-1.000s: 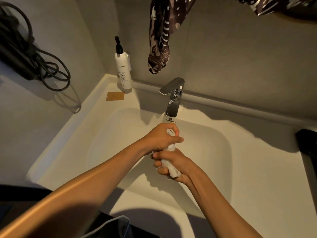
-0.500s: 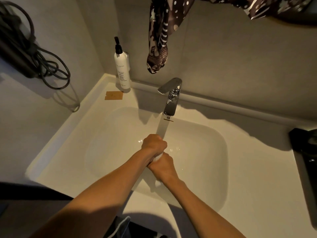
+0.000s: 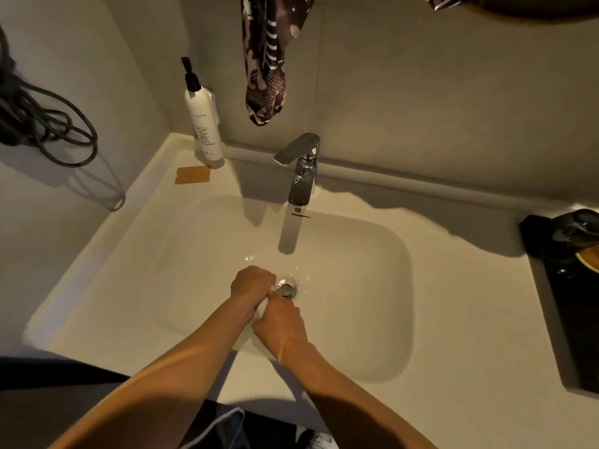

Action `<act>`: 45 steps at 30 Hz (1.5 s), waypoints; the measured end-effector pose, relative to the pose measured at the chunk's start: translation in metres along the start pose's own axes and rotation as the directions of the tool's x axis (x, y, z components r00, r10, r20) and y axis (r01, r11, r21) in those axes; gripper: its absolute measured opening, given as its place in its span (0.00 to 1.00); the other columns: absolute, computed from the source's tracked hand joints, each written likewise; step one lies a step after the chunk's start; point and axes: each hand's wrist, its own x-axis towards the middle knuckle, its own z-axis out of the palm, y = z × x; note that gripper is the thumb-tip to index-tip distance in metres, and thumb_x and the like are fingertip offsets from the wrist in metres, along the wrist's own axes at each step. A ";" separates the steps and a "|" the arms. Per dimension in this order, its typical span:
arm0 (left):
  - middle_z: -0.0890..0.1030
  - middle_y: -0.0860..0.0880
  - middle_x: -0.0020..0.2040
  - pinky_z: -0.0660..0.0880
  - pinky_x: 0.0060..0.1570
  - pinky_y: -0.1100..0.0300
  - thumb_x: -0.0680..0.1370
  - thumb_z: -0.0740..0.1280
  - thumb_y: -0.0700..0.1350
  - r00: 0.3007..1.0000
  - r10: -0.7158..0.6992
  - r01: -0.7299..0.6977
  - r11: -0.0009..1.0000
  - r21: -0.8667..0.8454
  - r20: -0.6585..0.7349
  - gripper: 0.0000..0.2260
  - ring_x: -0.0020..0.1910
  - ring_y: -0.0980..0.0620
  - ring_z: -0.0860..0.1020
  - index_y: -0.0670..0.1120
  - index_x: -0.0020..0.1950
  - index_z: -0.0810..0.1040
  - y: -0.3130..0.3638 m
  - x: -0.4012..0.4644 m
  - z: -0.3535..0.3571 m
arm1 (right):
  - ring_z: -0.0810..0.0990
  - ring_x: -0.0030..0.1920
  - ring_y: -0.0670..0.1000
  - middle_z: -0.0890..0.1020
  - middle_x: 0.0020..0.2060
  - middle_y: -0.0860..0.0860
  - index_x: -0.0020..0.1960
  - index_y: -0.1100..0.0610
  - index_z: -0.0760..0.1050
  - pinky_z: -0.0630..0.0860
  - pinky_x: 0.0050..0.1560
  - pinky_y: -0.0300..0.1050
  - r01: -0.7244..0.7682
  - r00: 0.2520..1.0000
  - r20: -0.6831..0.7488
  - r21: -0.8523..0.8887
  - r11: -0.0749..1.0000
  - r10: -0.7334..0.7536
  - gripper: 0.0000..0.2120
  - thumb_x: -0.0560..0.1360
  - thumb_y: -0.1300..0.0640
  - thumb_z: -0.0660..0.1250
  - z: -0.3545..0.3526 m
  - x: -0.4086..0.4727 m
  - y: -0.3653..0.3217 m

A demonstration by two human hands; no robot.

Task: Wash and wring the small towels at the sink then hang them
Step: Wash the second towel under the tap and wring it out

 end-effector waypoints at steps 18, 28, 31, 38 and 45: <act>0.82 0.38 0.34 0.75 0.45 0.54 0.77 0.63 0.62 0.824 0.296 -0.029 0.873 -0.487 0.482 0.27 0.36 0.41 0.81 0.38 0.35 0.82 0.046 -0.036 -0.019 | 0.80 0.58 0.70 0.82 0.59 0.66 0.61 0.62 0.81 0.76 0.56 0.71 -0.666 0.743 0.592 0.701 -0.256 -0.312 0.44 0.59 0.28 0.74 -0.058 -0.013 0.003; 0.84 0.40 0.32 0.79 0.33 0.60 0.78 0.66 0.48 0.871 0.285 -0.146 0.928 -0.342 0.401 0.18 0.31 0.45 0.82 0.40 0.31 0.83 0.066 -0.024 -0.030 | 0.70 0.22 0.42 0.81 0.36 0.55 0.52 0.62 0.72 0.63 0.17 0.31 -0.575 0.717 0.575 0.808 0.131 -0.394 0.08 0.75 0.66 0.67 -0.088 -0.003 -0.002; 0.79 0.40 0.28 0.78 0.30 0.57 0.76 0.68 0.45 0.911 0.196 -0.026 0.906 -0.423 0.364 0.15 0.27 0.44 0.79 0.39 0.32 0.77 0.068 -0.017 -0.019 | 0.66 0.20 0.43 0.72 0.25 0.50 0.42 0.58 0.72 0.61 0.16 0.33 -0.461 0.803 0.540 0.831 0.312 -0.252 0.12 0.68 0.60 0.76 -0.086 -0.001 -0.007; 0.70 0.45 0.21 0.73 0.28 0.59 0.72 0.62 0.39 0.982 0.006 0.058 0.939 -0.339 0.186 0.15 0.20 0.48 0.70 0.42 0.24 0.71 0.068 -0.001 -0.006 | 0.70 0.17 0.48 0.75 0.23 0.51 0.35 0.56 0.73 0.64 0.20 0.36 -0.195 0.976 0.196 0.575 0.795 0.098 0.05 0.63 0.57 0.69 -0.064 0.007 -0.020; 0.81 0.46 0.31 0.73 0.33 0.61 0.77 0.63 0.46 0.998 0.035 -0.033 0.999 -0.042 0.055 0.14 0.31 0.47 0.78 0.41 0.34 0.76 0.055 0.007 0.002 | 0.73 0.18 0.43 0.78 0.29 0.51 0.42 0.53 0.73 0.62 0.15 0.30 -0.156 0.988 0.086 0.519 0.840 0.130 0.08 0.67 0.56 0.71 -0.033 0.009 -0.013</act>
